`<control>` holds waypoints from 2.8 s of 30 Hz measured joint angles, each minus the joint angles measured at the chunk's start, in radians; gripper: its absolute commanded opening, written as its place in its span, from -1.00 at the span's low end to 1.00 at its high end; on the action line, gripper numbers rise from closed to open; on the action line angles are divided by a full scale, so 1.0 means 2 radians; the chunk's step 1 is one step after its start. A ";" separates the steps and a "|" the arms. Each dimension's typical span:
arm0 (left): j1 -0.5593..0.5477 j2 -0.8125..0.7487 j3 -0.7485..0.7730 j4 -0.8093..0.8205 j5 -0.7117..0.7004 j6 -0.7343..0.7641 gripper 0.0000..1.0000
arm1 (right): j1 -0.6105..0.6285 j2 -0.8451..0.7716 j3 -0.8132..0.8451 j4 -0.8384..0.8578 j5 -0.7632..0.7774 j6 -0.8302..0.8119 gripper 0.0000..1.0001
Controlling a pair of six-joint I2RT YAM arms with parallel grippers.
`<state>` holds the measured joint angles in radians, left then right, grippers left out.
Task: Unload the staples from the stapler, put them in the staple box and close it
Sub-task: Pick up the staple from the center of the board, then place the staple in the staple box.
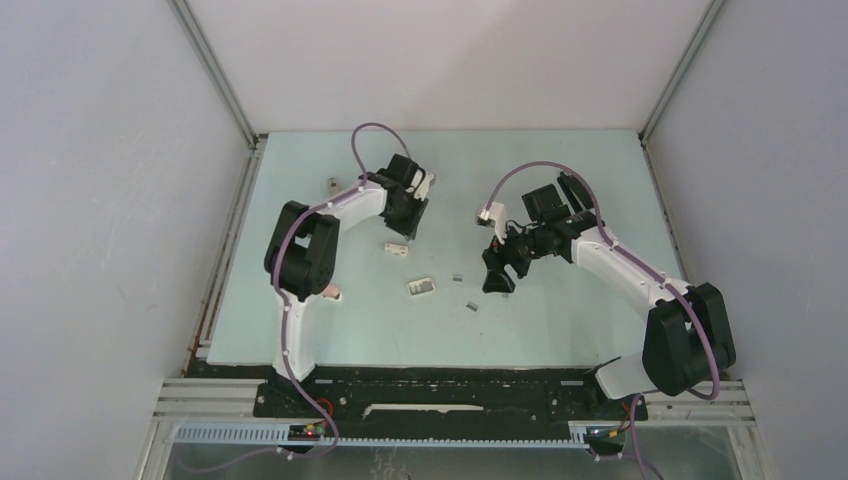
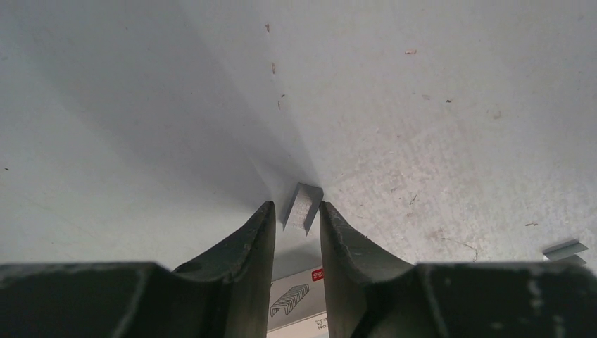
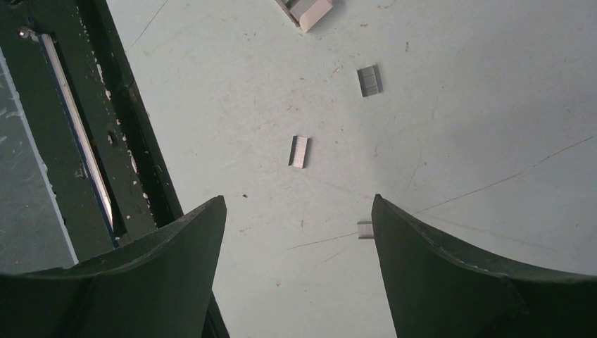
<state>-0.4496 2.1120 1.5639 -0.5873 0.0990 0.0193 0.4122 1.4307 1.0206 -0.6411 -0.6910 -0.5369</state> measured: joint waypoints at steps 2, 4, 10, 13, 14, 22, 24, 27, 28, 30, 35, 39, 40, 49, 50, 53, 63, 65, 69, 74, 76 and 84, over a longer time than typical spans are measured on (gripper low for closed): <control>-0.001 0.002 0.002 -0.001 -0.001 0.001 -0.32 | 0.000 0.000 0.000 0.000 0.000 0.000 0.70; -0.002 0.002 0.002 -0.002 -0.002 0.003 -0.32 | 0.000 0.000 0.000 0.000 0.000 0.000 0.70; -0.010 0.002 0.003 -0.005 -0.022 0.004 -0.36 | -0.002 0.000 0.000 -0.003 -0.004 0.000 0.69; -0.015 0.004 0.006 -0.011 -0.032 0.006 -0.45 | -0.003 0.000 0.000 -0.003 -0.004 0.000 0.70; -0.015 0.004 0.007 -0.012 -0.034 0.007 -0.47 | -0.003 0.000 0.000 -0.003 -0.005 0.000 0.70; -0.019 0.004 0.007 -0.016 -0.034 0.007 -0.90 | -0.003 0.000 0.000 -0.004 -0.005 0.000 0.70; -0.019 0.004 0.007 -0.016 -0.033 0.006 -0.93 | -0.003 0.000 0.000 -0.004 -0.005 0.000 0.70; -0.019 0.002 0.006 -0.009 -0.025 0.001 -0.95 | -0.004 0.000 0.000 -0.007 -0.008 0.000 0.70; -0.019 0.001 0.002 -0.003 -0.019 -0.002 -0.95 | -0.004 0.000 0.000 -0.007 -0.009 0.000 0.69; -0.019 -0.007 -0.012 0.010 -0.006 -0.012 -0.96 | -0.006 0.000 0.000 -0.007 -0.014 0.000 0.69; -0.019 -0.043 -0.054 0.038 0.032 -0.037 -0.96 | -0.015 -0.001 0.000 -0.007 -0.031 0.001 0.70; -0.019 -0.079 -0.083 0.074 0.070 -0.060 -0.95 | -0.030 -0.004 0.000 -0.007 -0.058 0.007 0.70; -0.019 -0.089 -0.094 0.086 0.080 -0.067 -0.95 | -0.034 -0.005 0.000 -0.007 -0.065 0.010 0.69; -0.024 -0.171 -0.216 0.245 0.197 -0.164 -0.95 | -0.091 -0.015 -0.005 0.038 -0.183 0.100 0.70; -0.027 -0.178 -0.232 0.267 0.207 -0.177 -0.95 | -0.096 -0.018 -0.011 0.056 -0.198 0.120 0.70; -0.038 -0.192 -0.276 0.334 0.237 -0.220 -0.95 | -0.109 -0.027 -0.049 0.145 -0.245 0.207 0.70; -0.074 -0.196 -0.354 0.581 0.293 -0.383 -0.94 | -0.134 0.017 -0.147 0.446 -0.298 0.491 0.69; -0.077 -0.196 -0.363 0.628 0.299 -0.414 -0.94 | -0.143 0.027 -0.153 0.482 -0.299 0.526 0.68; -0.080 -0.189 -0.377 0.716 0.310 -0.470 -0.94 | -0.152 0.037 -0.157 0.538 -0.301 0.579 0.66; -0.085 -0.165 -0.388 0.807 0.319 -0.528 -0.94 | -0.153 0.037 -0.158 0.586 -0.302 0.617 0.65; -0.089 -0.155 -0.393 0.830 0.319 -0.544 -0.94 | -0.153 0.037 -0.158 0.597 -0.302 0.627 0.64; -0.103 -0.129 -0.399 0.898 0.323 -0.592 -0.94 | -0.153 0.038 -0.168 0.641 -0.304 0.666 0.44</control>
<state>-0.6552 1.8534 0.7658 1.2095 0.7441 -1.1645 0.1059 1.5059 0.6853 0.6403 -1.2995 0.7948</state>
